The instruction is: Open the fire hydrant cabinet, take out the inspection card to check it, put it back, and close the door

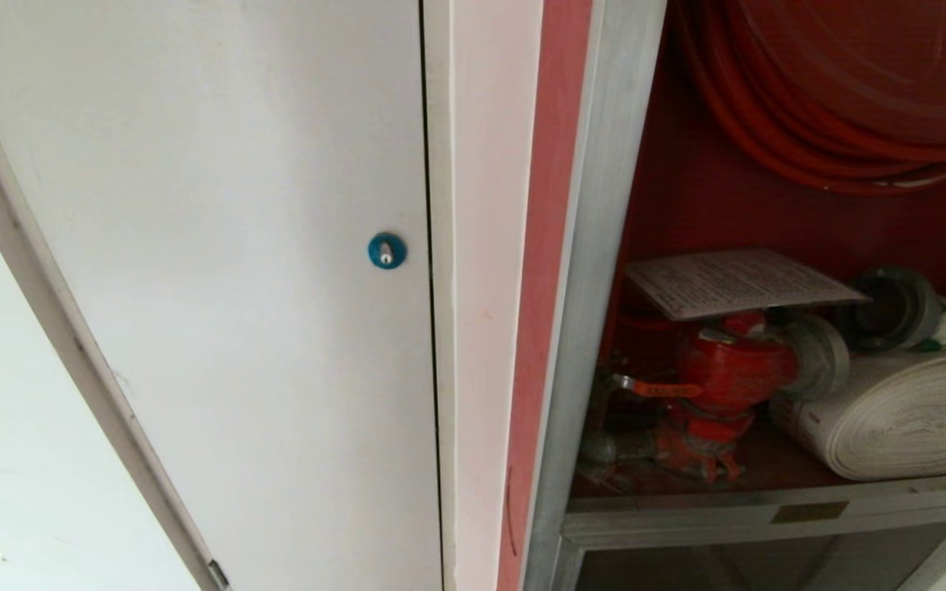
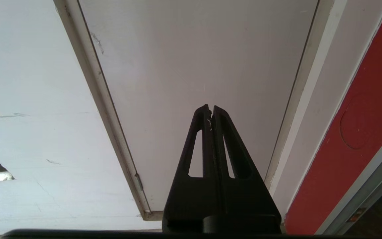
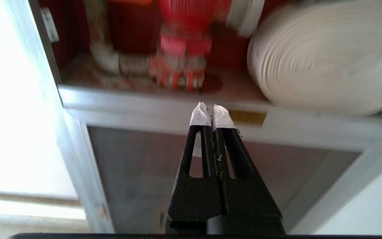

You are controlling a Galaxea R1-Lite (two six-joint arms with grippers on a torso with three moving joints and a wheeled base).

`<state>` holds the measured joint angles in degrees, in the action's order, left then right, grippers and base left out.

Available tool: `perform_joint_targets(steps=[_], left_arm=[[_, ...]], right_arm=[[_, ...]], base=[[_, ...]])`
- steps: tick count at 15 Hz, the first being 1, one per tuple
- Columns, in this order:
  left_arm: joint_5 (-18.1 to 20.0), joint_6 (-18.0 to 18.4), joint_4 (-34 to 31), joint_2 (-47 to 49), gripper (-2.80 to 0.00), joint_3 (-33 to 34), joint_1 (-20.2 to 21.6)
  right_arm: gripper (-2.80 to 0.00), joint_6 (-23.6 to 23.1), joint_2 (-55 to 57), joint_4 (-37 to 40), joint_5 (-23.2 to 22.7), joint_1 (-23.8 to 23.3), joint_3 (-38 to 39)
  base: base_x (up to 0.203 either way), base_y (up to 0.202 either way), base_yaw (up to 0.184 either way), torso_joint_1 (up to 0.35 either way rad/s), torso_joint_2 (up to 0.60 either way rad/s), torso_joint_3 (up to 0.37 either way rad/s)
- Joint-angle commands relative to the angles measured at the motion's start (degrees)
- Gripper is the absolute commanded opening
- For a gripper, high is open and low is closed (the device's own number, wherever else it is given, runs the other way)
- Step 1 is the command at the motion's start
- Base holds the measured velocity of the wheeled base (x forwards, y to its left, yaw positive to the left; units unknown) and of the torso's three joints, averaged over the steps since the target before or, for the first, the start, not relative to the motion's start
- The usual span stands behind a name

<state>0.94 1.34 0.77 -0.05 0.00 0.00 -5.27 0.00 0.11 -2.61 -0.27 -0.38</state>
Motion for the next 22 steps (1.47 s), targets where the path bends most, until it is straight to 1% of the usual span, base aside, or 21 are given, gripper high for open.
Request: perform_joint_targets(steps=[1,22], left_arm=[[0.03,-0.02,0.02,-0.04,-2.80,0.35,0.00],[0.03,0.02,0.02,0.00,-2.80,0.35,0.00]], right_arm=[[-2.80,1.38,-0.18,0.68,-0.01,0.00,0.30],[-2.80,1.51,-0.18,0.68,0.06,0.00,0.29]], base=[[0.000,0.000,0.000,0.000,0.00,0.000],[0.000,0.000,0.000,0.000,0.00,0.000]])
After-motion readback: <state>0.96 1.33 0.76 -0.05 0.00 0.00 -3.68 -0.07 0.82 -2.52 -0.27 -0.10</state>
